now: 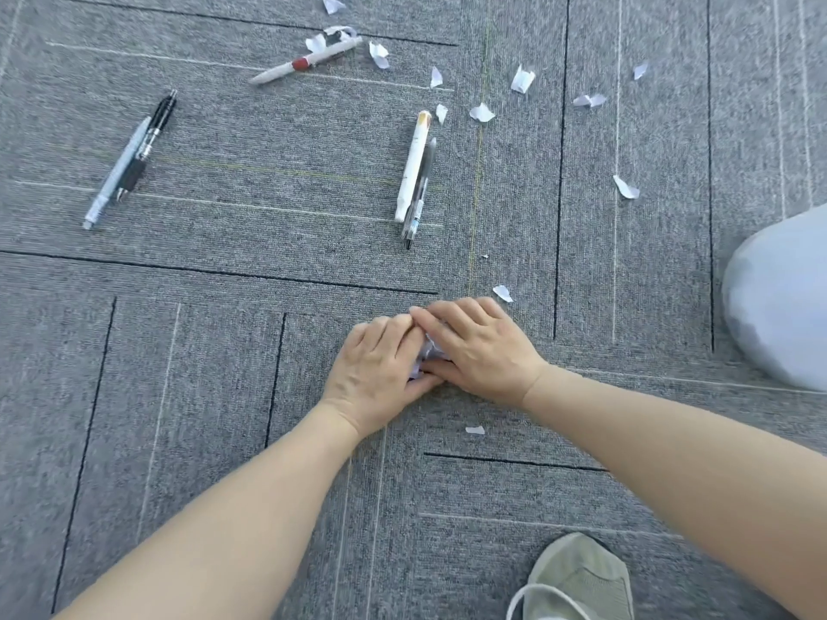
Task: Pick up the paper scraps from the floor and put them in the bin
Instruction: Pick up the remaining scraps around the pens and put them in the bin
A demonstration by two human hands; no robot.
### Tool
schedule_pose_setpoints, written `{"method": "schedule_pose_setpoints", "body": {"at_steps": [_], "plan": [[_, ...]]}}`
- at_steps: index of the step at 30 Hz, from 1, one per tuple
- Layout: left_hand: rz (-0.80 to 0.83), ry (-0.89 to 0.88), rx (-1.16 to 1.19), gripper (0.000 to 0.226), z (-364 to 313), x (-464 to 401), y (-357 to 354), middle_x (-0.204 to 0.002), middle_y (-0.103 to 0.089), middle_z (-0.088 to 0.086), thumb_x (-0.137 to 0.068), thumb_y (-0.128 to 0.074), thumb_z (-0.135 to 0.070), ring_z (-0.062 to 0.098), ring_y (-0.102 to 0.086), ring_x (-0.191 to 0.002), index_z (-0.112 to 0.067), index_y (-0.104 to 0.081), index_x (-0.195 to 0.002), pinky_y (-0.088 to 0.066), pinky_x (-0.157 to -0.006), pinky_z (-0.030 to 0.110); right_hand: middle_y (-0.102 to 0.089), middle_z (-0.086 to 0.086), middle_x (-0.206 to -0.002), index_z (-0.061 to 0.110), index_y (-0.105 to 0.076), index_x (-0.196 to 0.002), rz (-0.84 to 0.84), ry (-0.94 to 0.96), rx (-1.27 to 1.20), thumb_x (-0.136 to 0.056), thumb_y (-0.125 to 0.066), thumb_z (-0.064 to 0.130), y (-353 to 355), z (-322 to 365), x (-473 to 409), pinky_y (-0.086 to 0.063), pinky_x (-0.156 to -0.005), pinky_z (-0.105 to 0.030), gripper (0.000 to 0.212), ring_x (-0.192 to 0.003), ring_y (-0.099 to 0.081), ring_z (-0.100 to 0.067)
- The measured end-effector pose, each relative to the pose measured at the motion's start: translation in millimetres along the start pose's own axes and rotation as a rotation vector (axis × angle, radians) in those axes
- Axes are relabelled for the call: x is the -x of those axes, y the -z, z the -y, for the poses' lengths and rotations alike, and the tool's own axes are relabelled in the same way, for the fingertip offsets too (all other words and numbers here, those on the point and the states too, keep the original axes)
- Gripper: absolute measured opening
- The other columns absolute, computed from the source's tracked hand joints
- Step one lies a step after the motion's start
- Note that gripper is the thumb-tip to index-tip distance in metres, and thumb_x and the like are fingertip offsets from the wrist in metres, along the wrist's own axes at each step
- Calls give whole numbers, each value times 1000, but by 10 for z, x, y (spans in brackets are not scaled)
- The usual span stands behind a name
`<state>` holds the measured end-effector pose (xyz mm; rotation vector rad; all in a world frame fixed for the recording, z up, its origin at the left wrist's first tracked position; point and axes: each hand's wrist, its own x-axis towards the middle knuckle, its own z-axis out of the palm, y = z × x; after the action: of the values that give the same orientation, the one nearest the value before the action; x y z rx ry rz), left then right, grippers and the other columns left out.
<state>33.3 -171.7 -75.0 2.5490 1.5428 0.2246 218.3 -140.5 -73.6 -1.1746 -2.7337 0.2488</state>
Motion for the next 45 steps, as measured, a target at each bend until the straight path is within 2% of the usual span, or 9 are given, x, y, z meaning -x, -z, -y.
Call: {"method": "schedule_pose_setpoints", "body": {"at_steps": [6, 10, 14, 19, 26, 32, 36, 39, 45], "plan": [[-86, -206, -16, 20, 184, -339, 29, -71, -52, 5, -92, -46, -32, 24, -50, -62, -14, -42, -83, -40, -50, 34, -57, -8, -73, 8, -59, -79, 27, -29, 9, -84, -47, 27, 80, -57, -234, -38, -46, -32, 23, -54, -55, -25], [-8, -273, 27, 17, 246, -438, 72, -63, -52, 5, -88, -40, -23, 22, -52, -48, -12, -46, -77, -39, -38, 27, -53, -4, -60, 9, -54, -74, 158, -21, -3, -76, -62, 12, 185, -101, -193, -20, -38, -23, 9, -36, -50, -21], [62, -144, 174, 25, 150, -557, 225, -58, -52, 4, -89, -41, -24, 23, -52, -44, -10, -51, -71, -36, -40, 24, -56, -5, -65, 9, -51, -85, 180, -366, -244, -89, -55, 10, 400, -87, -66, -33, -45, -30, 6, -52, -56, -29], [-155, 125, 629, 38, -467, -1283, 917, -55, -41, -4, -96, -51, -32, 17, -41, -52, -5, -49, -69, -28, -50, 25, -40, 9, -55, 22, -47, -76, -386, -784, -640, -101, -44, 33, 1302, -337, -82, -30, -50, -29, 27, -49, -32, -9], [-328, -264, 1044, 38, -2166, -2513, 2100, -50, -28, -7, -94, -53, -30, 11, -28, -50, -5, -45, -66, -26, -47, 21, -46, 23, -63, 30, -50, -81, -934, -1022, -368, -101, -44, 31, 3028, -872, 591, -34, -60, -10, 22, -61, -48, 7], [-94, -214, 1262, 48, -3533, -3131, 2261, -47, -29, -4, -92, -54, -26, 26, -33, -51, -18, -26, -54, -38, -49, 34, -47, 1, -60, 10, -53, -68, -930, -1439, -310, -97, -45, 40, 3583, -1200, 1527, -32, -53, -29, 42, -54, -39, -17], [324, -135, 992, 49, -3815, -3202, 2039, -51, -50, 5, -95, -45, -42, 31, -56, -52, -14, -47, -55, -46, -56, 31, -54, -5, -67, 4, -56, -75, -647, -1625, -319, -95, -46, 35, 3511, -1329, 1808, -39, -55, -33, 38, -63, -49, -26], [554, -115, 821, 66, -3808, -3169, 2028, -75, -64, 12, -96, -27, -58, 28, -61, -68, -7, -69, -86, -49, -79, 33, -64, -1, -97, 16, -65, -98, -532, -1698, -318, -94, -45, 37, 3489, -1350, 1941, -42, -73, -33, 29, -92, -58, -28], [440, -63, 1139, 56, -3592, -3196, 2062, -90, -72, 6, -101, -27, -40, 21, -60, -77, -10, -71, -84, -43, -71, 30, -69, 6, -85, 19, -70, -95, -872, -1523, -219, -91, -50, 22, 3609, -1220, 1744, -50, -80, -36, 20, -86, -65, -21]]}}
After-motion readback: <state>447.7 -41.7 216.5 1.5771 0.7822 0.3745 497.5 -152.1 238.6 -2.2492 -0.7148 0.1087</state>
